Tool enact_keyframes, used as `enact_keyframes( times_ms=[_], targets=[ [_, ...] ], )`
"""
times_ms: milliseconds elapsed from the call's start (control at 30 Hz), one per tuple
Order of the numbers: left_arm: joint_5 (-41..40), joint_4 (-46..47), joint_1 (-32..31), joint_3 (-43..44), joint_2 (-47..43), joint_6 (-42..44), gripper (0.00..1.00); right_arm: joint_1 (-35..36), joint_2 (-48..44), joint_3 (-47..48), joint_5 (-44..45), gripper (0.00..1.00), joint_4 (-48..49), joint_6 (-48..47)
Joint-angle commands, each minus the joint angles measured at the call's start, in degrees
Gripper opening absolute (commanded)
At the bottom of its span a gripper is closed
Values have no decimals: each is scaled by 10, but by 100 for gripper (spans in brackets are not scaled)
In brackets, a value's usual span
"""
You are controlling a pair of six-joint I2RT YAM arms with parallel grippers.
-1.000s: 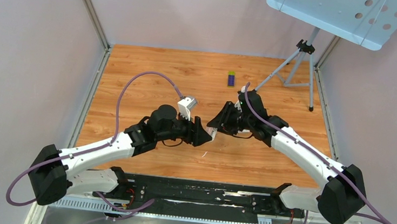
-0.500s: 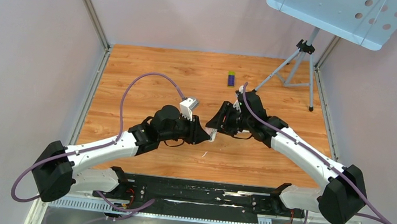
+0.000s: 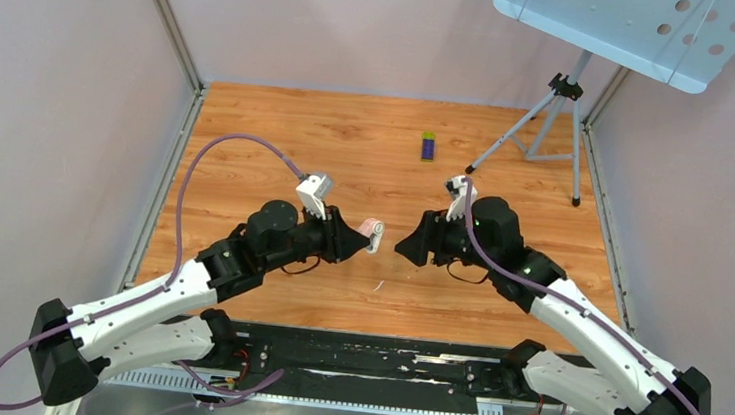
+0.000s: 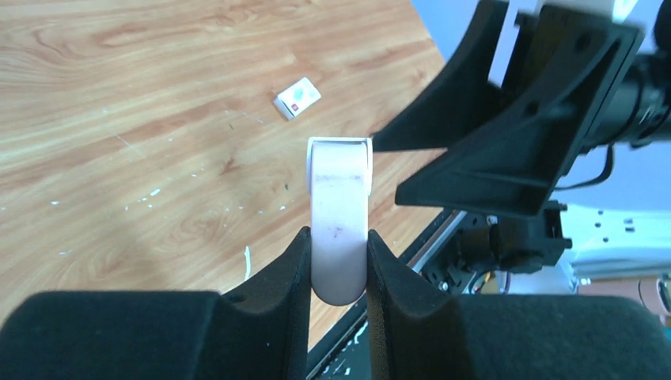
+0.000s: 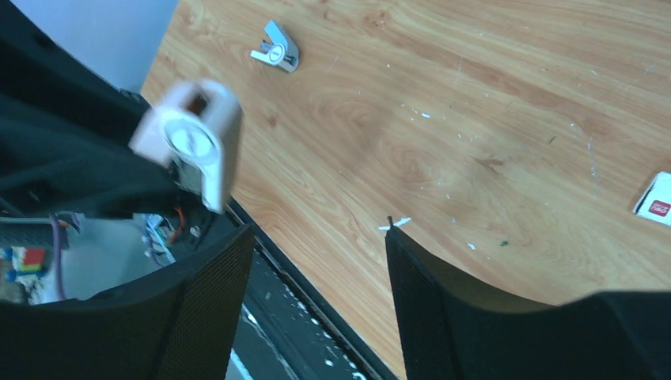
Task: Load the staples into the stapler
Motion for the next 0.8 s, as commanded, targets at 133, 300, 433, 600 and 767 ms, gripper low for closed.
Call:
enact_keyframes(
  times_ms=[133, 300, 433, 600, 767],
  targets=[
    [-80, -33, 3, 12, -37, -49, 0, 28, -71, -80, -31, 60, 158, -98],
    [-81, -29, 2, 18, -41, -85, 0, 90, -61, -88, 55, 64, 210, -130],
    [-79, -20, 3, 18, -44, -104, 0, 137, -22, -69, 101, 65, 228, -156],
    [-86, -27, 3, 18, -44, -116, 0, 174, 26, -50, 154, 66, 255, -174],
    [-84, -29, 2, 17, -39, -118, 0, 191, 64, -39, 174, 68, 292, -175]
  ],
)
